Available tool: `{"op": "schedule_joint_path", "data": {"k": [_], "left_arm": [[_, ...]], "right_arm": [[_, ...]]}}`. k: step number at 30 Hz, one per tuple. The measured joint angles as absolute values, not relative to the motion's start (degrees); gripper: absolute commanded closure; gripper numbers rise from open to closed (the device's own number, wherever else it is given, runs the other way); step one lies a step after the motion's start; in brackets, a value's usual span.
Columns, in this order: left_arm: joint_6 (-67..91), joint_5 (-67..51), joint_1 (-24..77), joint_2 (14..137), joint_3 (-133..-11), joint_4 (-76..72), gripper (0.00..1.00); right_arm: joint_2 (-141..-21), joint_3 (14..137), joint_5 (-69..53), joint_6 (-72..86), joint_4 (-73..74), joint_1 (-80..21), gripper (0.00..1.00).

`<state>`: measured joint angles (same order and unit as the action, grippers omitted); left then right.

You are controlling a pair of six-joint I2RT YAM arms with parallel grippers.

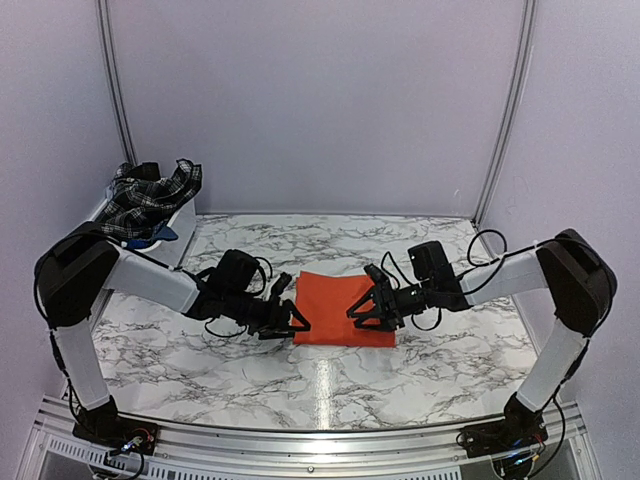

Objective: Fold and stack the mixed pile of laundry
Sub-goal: Smooth out the square-folded T-shirt at the center of the board.

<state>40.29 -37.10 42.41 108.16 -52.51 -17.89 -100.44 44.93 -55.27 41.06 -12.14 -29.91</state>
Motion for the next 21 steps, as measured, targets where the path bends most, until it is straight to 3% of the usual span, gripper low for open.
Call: {"op": "schedule_joint_path", "data": {"k": [8, 14, 21], "left_arm": [[29.2, -29.3, 44.1, 103.6, -63.4, -5.5, 0.34], [24.6, -26.9, 45.7, 109.9, -74.5, -3.0, 0.38], [23.9, -25.3, 45.8, 119.5, -76.7, -1.8, 0.39]], "right_arm": [[-95.4, 54.4, -52.0, 34.3, -4.1, -23.0, 0.58], [-107.2, 61.9, -49.8, 30.9, -1.2, -18.4, 0.67], [-120.0, 69.5, -48.9, 30.3, 0.1, -17.3, 0.67]]}}
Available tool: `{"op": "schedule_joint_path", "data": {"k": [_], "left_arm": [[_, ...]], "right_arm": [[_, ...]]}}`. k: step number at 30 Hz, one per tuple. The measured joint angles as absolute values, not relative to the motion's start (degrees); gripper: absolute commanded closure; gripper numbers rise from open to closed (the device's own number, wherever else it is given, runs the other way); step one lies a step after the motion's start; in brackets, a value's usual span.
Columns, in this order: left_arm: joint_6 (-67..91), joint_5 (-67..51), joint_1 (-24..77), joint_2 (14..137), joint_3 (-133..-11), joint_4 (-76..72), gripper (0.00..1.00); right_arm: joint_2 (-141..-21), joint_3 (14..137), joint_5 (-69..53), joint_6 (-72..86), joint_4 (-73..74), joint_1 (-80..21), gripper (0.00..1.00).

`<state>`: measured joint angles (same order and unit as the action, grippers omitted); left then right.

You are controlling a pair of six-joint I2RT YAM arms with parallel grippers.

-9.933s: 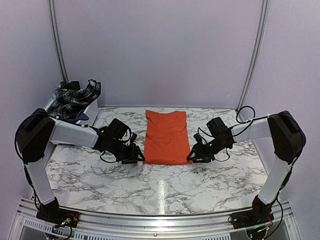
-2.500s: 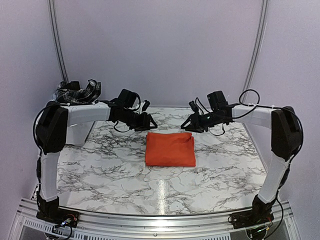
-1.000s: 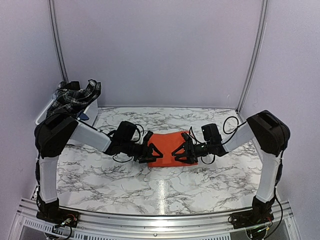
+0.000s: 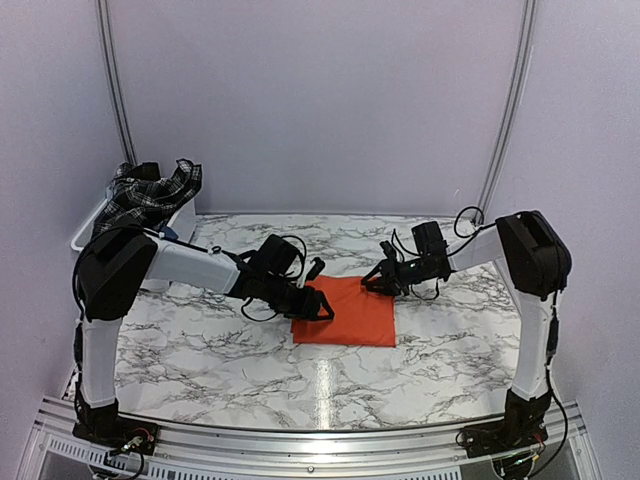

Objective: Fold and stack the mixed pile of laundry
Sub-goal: Smooth out the square-folded T-shirt at the center of the board, then pick up the square-folded T-shirt from the center of the board.

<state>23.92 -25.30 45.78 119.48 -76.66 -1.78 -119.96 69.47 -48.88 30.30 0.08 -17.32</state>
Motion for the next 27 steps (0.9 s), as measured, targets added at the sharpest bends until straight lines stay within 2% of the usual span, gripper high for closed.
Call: {"op": "schedule_joint_path", "data": {"k": [4, 9, 13, 19, 22, 27], "left_arm": [[22.6, -24.6, 45.7, 119.9, -74.7, -2.6, 0.39], [18.9, -20.3, 47.0, 116.9, -72.2, -1.8, 0.3], [13.1, -13.2, 51.2, 113.3, -73.2, 3.4, 0.26], [1.6, -4.8, 58.7, 113.7, -82.0, 7.2, 0.28], [-4.9, -1.0, 62.1, 116.4, -87.4, 7.9, 0.33], [-14.1, 1.7, 66.4, 123.4, -94.6, 8.9, 0.42]], "right_arm": [[-122.1, 70.9, -50.1, 32.1, -0.8, -15.8, 0.58], [-122.4, 71.2, -53.2, 35.8, -4.3, -14.8, 0.38], [-116.1, 70.4, -53.8, 37.2, -2.5, -15.2, 0.38], [-97.6, 66.9, -52.3, 34.1, 2.3, -14.5, 0.38], [-90.1, 60.1, -51.4, 33.1, 3.8, -13.0, 0.38], [-86.1, 49.7, -49.3, 32.5, 8.4, -11.4, 0.38]]}}
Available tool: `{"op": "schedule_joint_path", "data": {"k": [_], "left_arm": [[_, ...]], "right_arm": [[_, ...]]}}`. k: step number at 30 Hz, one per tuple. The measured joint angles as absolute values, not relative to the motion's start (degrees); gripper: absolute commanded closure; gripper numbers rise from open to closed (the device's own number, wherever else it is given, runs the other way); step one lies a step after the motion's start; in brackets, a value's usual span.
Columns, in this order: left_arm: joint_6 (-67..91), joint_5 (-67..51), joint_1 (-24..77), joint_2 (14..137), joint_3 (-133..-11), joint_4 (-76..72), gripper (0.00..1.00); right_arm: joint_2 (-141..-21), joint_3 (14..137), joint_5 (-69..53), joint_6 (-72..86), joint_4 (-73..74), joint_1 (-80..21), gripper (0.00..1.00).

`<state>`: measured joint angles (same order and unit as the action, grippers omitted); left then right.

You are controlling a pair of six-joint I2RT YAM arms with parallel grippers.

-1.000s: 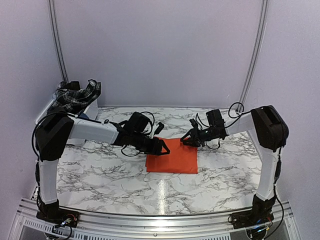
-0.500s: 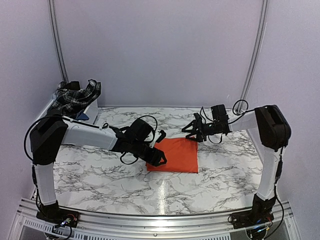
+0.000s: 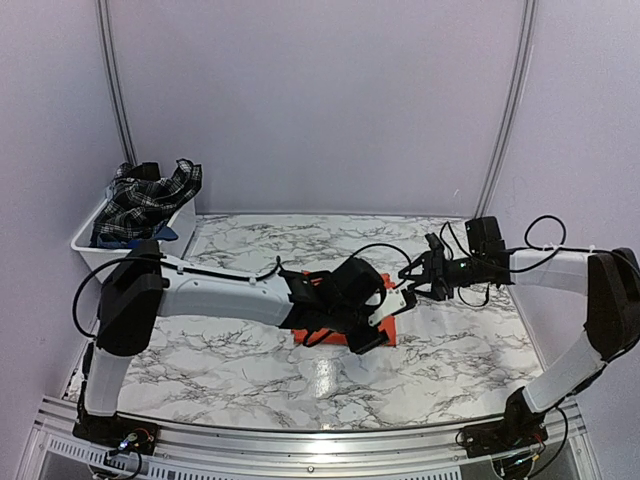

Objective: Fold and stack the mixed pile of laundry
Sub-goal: Pick up the square-folded T-shirt from the center of the board.

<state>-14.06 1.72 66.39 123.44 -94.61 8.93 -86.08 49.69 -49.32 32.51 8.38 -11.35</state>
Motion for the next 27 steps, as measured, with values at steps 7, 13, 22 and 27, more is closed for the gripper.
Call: {"op": "schedule_joint_path", "data": {"k": [7, 13, 22, 27], "left_arm": [[-21.1, 5.1, 69.2, 133.3, -101.3, 10.1, 0.49], [-21.3, 9.4, 68.7, 137.6, -105.7, 9.4, 0.5], [-17.7, 9.5, 66.5, 138.9, -106.9, 8.7, 0.94], [-17.0, 5.5, 65.5, 138.8, -106.8, 8.2, 1.0]], "right_arm": [[-81.2, 43.3, -48.2, 32.2, 13.1, -8.9, 0.38], [-77.8, 42.3, -47.4, 31.0, 15.3, -8.0, 0.38], [-77.1, 40.8, -46.3, 29.7, 18.5, -7.9, 0.3], [-77.1, 37.2, -45.5, 33.8, 14.6, -7.2, 0.02]]}}
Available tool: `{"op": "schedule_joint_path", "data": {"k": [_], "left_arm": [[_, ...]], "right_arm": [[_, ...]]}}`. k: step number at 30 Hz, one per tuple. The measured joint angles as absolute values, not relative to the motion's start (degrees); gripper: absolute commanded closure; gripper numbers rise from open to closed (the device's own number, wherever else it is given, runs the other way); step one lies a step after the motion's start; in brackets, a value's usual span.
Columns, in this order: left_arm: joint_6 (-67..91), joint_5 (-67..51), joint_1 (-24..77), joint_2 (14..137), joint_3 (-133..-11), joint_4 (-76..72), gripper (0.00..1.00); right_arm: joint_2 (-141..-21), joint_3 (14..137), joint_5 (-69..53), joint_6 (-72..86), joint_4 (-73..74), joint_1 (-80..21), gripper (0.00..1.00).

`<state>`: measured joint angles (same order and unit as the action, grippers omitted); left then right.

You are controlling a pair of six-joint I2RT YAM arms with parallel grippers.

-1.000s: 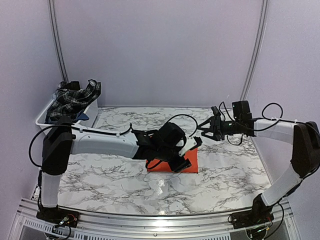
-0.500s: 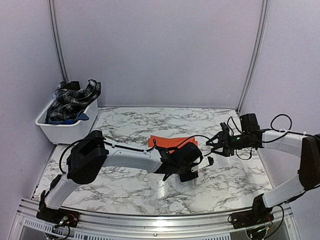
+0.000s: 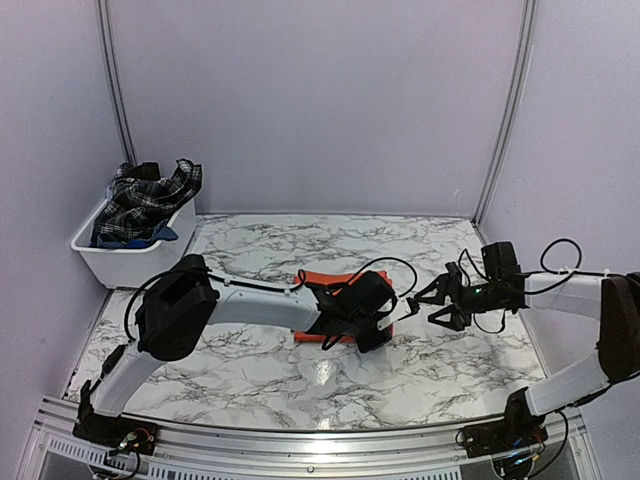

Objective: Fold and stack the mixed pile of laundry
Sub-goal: Pick up the square-folded T-shirt from the center of the board, then pass from the left arm to the right

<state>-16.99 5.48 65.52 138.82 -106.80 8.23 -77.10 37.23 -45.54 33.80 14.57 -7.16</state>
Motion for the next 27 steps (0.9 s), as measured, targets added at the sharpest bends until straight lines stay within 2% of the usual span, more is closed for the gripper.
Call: {"op": "schedule_joint_path", "data": {"k": [4, 10, 19, 21, 24, 26, 27], "left_arm": [[-15.2, 2.4, 65.5, 138.3, -106.5, 7.9, 1.0], [-12.6, -1.4, 65.6, 136.7, -106.5, 7.4, 1.0], [-10.6, -4.3, 66.5, 133.6, -105.4, 5.3, 1.0], [-10.0, -5.0, 66.8, 132.7, -104.9, 4.1, 1.0], [-9.9, -5.7, 67.2, 132.0, -104.8, 2.5, 1.0], [-9.9, -5.9, 67.6, 131.9, -104.8, 1.9, 0.94], [-9.9, -6.0, 67.8, 131.9, -104.8, 1.8, 0.87]], "right_arm": [[-77.1, 30.4, -46.2, 40.5, 8.2, -7.0, 0.01], [-79.5, 28.5, -47.6, 47.3, -0.4, -8.8, 0.02], [-90.8, 29.8, -49.5, 53.8, -13.1, -13.3, 0.19], [-92.5, 30.2, -49.8, 55.3, -15.5, -13.4, 0.28], [-94.6, 30.5, -49.8, 57.2, -17.8, -13.5, 0.56], [-96.6, 31.4, -49.6, 57.9, -18.0, -13.7, 0.72], [-97.4, 32.2, -49.4, 57.8, -17.3, -13.7, 0.79]]}}
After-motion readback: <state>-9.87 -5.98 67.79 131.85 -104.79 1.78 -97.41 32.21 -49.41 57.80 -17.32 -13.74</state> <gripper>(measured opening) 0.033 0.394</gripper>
